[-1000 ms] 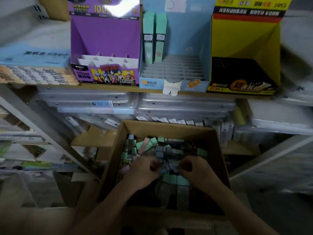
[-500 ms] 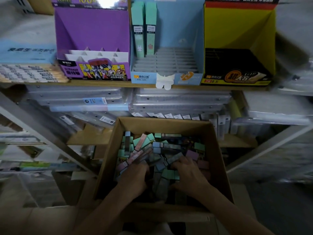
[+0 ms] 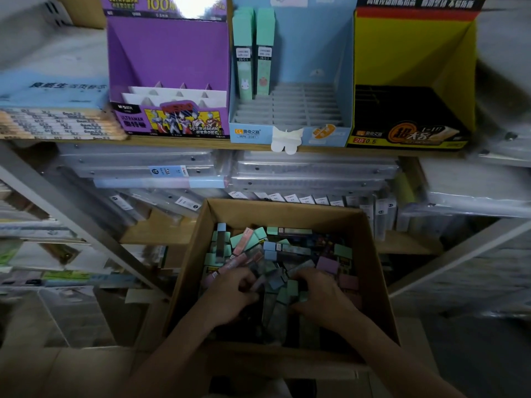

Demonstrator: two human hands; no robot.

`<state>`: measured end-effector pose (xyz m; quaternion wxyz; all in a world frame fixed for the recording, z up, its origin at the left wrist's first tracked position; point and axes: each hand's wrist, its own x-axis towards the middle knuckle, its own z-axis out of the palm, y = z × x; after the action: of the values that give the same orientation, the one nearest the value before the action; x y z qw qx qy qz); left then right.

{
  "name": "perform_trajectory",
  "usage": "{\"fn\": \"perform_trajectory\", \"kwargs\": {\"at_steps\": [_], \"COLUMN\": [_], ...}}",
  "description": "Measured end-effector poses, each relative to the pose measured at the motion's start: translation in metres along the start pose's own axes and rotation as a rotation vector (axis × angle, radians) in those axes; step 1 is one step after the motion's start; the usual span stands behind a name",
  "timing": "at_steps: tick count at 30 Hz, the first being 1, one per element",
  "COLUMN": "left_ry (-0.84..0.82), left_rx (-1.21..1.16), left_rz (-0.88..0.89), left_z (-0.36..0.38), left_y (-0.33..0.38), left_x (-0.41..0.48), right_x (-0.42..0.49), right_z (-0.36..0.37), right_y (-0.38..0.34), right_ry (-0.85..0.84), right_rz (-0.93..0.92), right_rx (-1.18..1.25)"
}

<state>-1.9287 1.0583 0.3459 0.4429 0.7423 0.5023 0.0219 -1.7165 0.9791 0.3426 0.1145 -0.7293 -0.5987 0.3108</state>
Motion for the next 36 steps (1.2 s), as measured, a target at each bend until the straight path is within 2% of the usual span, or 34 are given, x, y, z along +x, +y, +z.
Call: {"fn": "perform_trajectory", "kwargs": {"at_steps": [5, 9, 12, 15, 18, 21, 26, 29, 36], "left_ry": [0.029, 0.103, 0.153, 0.247, 0.288, 0.293, 0.281, 0.29, 0.263], "left_rx": [-0.219, -0.284, -0.275, -0.132, -0.012, 0.029, 0.023, 0.063, 0.114], "left_rz": [0.016, 0.03, 0.025, -0.02, -0.059, -0.073, -0.071, -0.047, -0.011], "left_z": [-0.007, -0.011, -0.014, -0.015, -0.015, -0.013, -0.012, -0.012, -0.01], "left_y": [0.0, -0.002, -0.007, -0.011, -0.015, -0.018, -0.011, -0.011, -0.004], "left_x": [-0.003, -0.003, -0.001, 0.003, 0.007, 0.013, 0.022, 0.026, 0.035], "right_x": [0.004, 0.013, 0.022, 0.037, 0.054, 0.066, 0.081, 0.087, 0.083], "right_z": [-0.007, -0.014, -0.021, -0.027, -0.029, -0.029, -0.022, -0.017, -0.023], "right_y": [0.0, -0.006, -0.012, -0.018, -0.019, -0.012, 0.001, 0.007, 0.021], "right_ry": [0.071, 0.159, 0.212, 0.248, 0.237, 0.216, 0.176, 0.138, 0.06], "right_rz": [0.069, 0.107, 0.086, -0.008, -0.024, -0.031, -0.092, -0.125, -0.114], "right_rx": [0.298, 0.532, 0.611, 0.567, 0.406, 0.179, 0.008, -0.036, 0.086]}}
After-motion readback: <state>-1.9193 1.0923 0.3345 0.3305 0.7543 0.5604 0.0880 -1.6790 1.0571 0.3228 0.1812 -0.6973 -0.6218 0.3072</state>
